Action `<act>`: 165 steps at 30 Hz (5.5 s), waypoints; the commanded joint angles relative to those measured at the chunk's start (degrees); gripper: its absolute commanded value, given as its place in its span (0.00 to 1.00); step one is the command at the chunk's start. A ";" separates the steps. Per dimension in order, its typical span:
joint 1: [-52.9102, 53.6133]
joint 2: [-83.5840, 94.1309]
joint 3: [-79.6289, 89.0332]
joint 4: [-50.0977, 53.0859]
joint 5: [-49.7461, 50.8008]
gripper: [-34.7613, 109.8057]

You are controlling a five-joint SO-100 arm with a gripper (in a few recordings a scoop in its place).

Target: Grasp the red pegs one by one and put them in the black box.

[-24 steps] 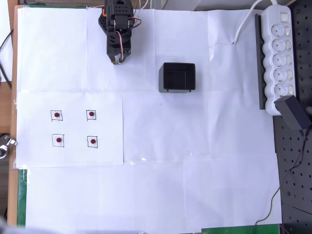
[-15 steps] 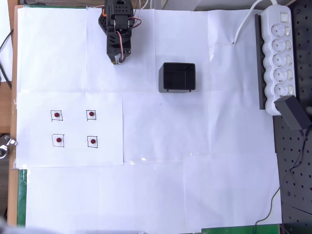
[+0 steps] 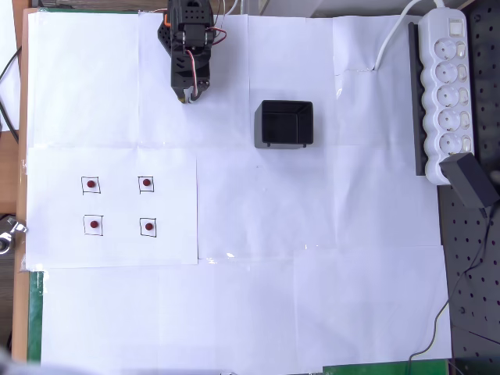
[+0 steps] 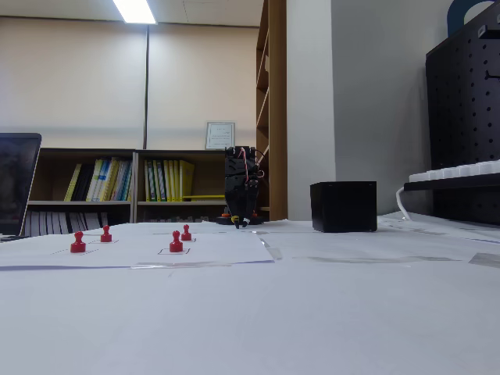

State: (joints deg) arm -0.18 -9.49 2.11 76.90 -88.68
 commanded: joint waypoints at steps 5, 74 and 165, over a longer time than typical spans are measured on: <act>0.18 -1.14 -0.62 0.35 -0.35 0.24; 15.29 91.58 18.11 -104.94 -2.81 0.35; 18.81 102.92 37.35 -91.49 2.55 0.24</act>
State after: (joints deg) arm 18.19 100.90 37.53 -29.18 -86.31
